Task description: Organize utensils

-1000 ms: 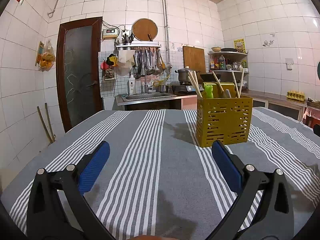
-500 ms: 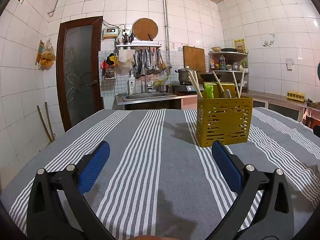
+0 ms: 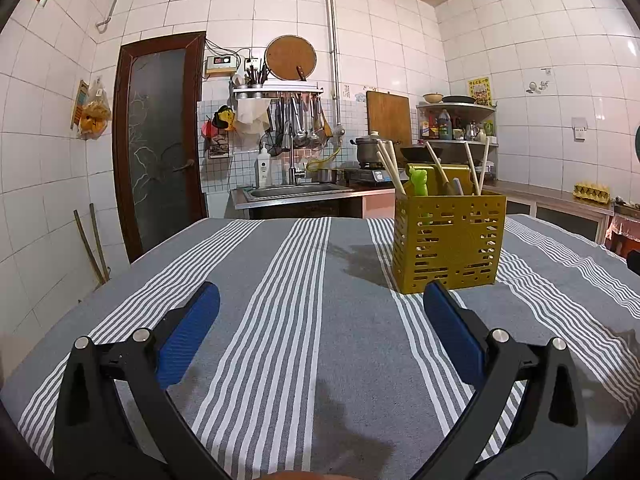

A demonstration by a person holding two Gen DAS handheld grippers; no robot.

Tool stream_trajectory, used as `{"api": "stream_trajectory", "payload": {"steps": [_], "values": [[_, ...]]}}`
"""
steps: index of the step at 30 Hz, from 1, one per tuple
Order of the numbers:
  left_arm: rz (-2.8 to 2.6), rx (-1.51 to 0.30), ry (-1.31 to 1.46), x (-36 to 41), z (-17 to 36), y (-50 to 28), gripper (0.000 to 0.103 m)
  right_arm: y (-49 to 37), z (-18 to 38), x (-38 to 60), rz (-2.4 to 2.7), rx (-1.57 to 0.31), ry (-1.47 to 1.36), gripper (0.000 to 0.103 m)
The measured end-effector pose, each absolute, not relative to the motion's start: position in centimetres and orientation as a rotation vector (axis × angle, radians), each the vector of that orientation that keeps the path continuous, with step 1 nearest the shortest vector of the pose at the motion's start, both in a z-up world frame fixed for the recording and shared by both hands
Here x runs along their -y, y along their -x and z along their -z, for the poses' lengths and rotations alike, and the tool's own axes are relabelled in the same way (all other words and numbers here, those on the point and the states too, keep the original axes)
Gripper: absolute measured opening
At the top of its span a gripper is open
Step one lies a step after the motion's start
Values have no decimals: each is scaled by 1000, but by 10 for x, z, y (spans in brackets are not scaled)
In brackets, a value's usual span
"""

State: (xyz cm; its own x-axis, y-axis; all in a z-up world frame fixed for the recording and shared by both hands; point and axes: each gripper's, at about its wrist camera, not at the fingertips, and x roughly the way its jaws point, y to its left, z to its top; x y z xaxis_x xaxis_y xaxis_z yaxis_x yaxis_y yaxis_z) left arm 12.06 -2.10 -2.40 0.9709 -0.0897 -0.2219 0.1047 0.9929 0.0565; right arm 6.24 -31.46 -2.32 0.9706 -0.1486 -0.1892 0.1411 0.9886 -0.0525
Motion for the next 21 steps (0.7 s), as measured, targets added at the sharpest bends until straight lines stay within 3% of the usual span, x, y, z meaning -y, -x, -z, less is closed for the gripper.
{"api": "stream_trajectory", "payload": {"steps": [21], "values": [[107, -227, -60, 26, 26, -121, 98, -63, 24, 316, 147, -195, 38, 90]]}}
